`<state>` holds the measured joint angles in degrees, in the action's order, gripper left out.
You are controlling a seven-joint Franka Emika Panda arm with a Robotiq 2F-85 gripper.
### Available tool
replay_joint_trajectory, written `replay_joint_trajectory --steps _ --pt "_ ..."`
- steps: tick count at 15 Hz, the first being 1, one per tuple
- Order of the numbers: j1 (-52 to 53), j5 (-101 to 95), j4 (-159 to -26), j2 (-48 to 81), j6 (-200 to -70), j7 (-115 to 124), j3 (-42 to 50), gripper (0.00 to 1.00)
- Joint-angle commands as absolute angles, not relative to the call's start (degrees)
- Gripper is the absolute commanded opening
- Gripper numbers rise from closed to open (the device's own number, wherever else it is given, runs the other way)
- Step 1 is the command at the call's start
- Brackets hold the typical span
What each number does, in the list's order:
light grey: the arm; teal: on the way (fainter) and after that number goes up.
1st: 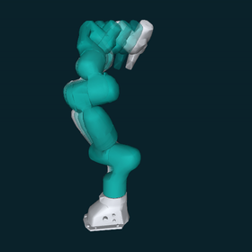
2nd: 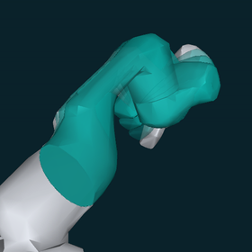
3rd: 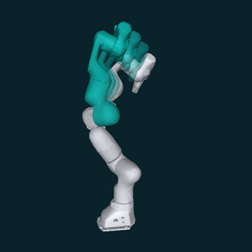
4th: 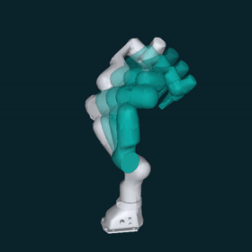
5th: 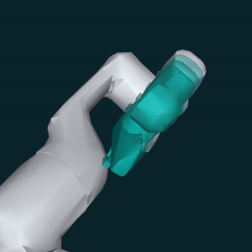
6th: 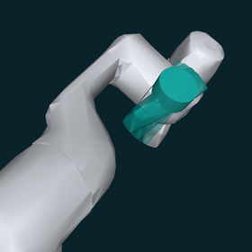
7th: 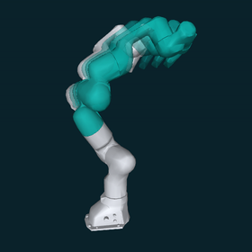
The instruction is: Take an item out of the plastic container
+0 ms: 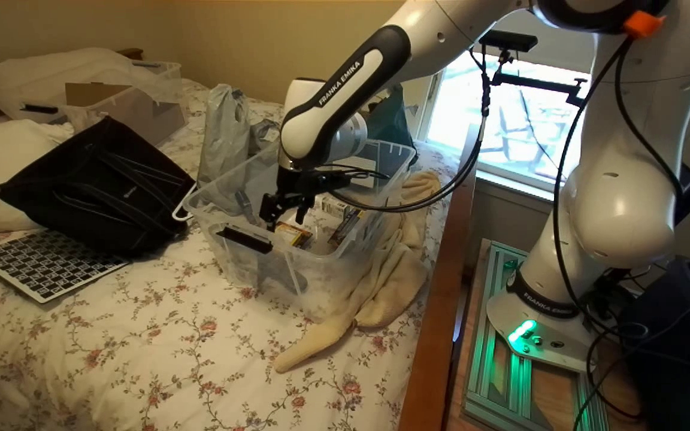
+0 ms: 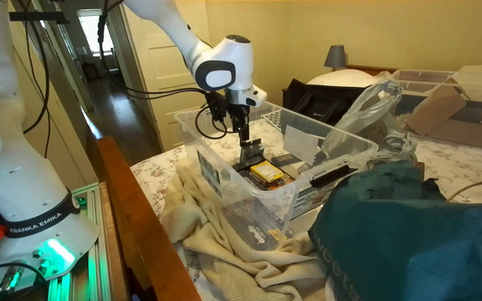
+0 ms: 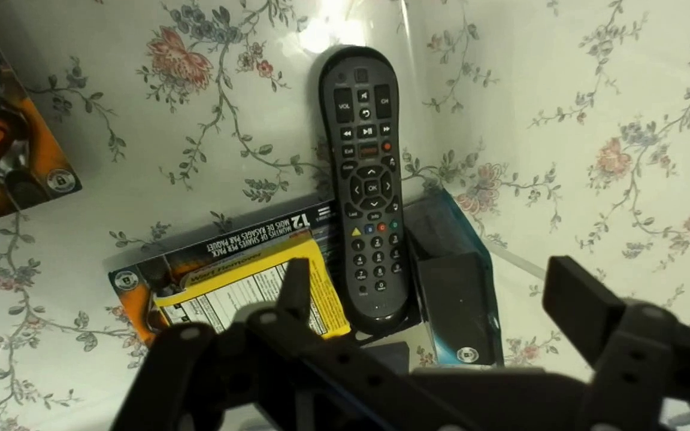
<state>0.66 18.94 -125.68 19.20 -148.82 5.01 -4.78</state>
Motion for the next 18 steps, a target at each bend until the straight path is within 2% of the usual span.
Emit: replay_joint_trajectory --steps 1,18 --pt "0.01 20.46 -120.79 24.81 -148.93 3.74 -5.95 1.0" --pt "2.24 16.85 -110.72 36.73 -145.77 7.8 -4.51 1.0"
